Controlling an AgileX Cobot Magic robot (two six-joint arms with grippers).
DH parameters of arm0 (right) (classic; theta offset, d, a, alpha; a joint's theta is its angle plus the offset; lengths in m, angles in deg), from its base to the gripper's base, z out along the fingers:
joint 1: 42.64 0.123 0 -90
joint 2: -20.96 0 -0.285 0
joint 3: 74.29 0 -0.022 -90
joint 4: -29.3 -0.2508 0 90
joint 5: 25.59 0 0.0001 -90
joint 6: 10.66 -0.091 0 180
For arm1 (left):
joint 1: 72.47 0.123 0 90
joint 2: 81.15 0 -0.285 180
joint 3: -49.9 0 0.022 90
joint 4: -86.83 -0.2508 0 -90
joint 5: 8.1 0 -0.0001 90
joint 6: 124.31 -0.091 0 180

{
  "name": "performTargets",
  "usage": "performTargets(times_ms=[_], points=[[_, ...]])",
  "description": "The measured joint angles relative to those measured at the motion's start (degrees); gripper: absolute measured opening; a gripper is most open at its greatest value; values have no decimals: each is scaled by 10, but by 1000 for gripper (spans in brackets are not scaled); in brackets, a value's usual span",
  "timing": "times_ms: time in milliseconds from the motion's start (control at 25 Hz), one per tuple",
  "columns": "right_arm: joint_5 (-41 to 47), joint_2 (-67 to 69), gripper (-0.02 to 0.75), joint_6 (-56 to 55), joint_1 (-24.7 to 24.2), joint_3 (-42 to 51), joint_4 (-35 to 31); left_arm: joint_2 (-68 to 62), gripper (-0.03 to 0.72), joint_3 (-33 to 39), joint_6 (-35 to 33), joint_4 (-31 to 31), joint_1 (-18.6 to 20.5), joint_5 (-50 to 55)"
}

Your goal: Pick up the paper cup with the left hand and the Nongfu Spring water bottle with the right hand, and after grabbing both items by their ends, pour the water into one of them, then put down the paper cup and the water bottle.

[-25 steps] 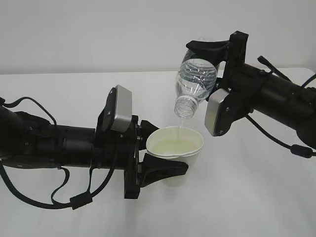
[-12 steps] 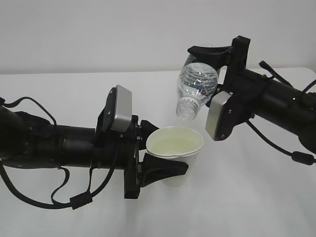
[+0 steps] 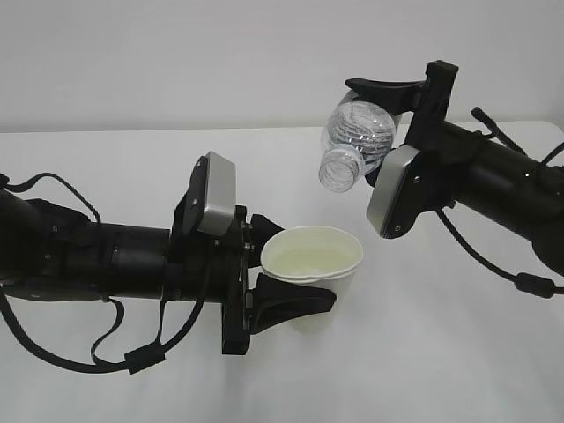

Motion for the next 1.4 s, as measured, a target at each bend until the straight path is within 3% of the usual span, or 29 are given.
performTargets(times_ms=[1400], points=[[0, 0, 483, -335, 0, 0, -136, 0, 428, 0, 0, 0, 0, 0]])
